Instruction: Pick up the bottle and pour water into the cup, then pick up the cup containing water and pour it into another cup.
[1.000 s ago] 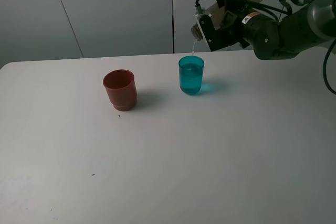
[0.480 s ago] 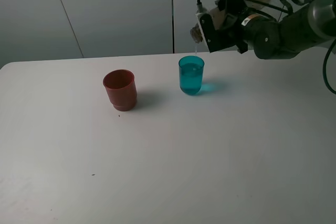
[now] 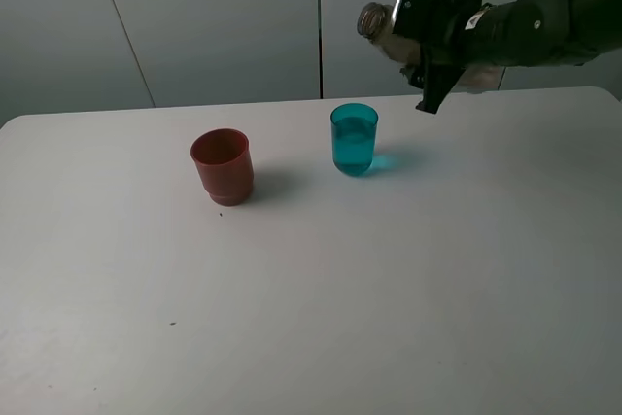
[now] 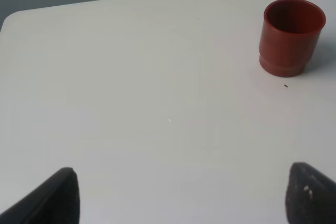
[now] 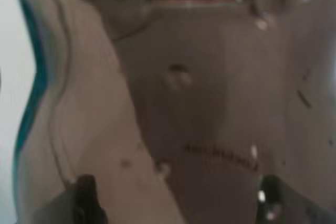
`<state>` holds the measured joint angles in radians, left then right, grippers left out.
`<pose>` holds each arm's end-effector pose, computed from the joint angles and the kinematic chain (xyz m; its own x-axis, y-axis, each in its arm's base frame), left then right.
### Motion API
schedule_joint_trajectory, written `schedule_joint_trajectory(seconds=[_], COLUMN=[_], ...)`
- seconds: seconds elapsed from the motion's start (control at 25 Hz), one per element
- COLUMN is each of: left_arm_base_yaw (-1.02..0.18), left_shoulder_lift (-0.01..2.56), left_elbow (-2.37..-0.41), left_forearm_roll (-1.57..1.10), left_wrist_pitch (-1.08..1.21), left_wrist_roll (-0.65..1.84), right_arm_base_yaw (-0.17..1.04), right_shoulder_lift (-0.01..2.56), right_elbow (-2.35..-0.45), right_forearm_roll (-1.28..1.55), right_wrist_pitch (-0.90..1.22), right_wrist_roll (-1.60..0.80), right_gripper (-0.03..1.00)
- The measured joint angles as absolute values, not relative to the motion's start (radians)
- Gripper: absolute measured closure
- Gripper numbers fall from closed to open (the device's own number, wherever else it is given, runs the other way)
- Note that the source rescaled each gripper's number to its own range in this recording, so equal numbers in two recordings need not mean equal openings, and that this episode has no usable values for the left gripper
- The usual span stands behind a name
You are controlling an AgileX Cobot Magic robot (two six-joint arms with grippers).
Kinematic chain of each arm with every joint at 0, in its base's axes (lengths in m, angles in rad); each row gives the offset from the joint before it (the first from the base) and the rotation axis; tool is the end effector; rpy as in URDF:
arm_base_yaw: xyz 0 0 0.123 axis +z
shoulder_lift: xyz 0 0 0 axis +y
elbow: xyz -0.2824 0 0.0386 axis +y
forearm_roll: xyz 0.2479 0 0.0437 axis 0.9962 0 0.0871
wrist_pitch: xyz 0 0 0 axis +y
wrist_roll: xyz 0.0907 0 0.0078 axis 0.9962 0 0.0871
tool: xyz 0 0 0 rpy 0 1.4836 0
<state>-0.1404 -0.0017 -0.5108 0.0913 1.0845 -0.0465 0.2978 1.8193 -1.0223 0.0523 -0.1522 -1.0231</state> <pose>-0.0064 0.0083 0.2785 -0.4602 0.0613 -0.8857 0.0671 0.9972 0.0341 0.3716 0.1133 0.1922 -0.0485 -0.8786 -0.4752 -0.5797 0.4122 -0.7029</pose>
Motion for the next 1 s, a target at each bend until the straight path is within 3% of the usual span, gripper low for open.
schedule_joint_trajectory(seconds=[0.24,0.4,0.64,1.0], left_arm_base_yaw=[-0.140,-0.140,-0.140,-0.140], left_shoulder_lift=[-0.002,-0.002,-0.002,-0.002], left_elbow=[-0.511,-0.511,-0.511,-0.511], left_forearm_roll=[0.091,0.091,0.091,0.091], left_wrist_pitch=[1.085,1.085,1.085,1.085], left_wrist_roll=[-0.047,-0.047,-0.047,-0.047], right_arm_base_yaw=[0.222,0.175,0.137,0.133], right_shoulder_lift=[1.819,1.819,1.880,1.985], right_elbow=[-0.936,-0.859,-0.779,-0.773], right_forearm_roll=[-0.137,-0.151,-0.148,-0.148], right_wrist_pitch=[-0.266,-0.435,-0.671,-0.751], right_wrist_roll=[-0.425,-0.193,-0.076,-0.068], right_gripper=[0.97,0.97,0.97,0.97])
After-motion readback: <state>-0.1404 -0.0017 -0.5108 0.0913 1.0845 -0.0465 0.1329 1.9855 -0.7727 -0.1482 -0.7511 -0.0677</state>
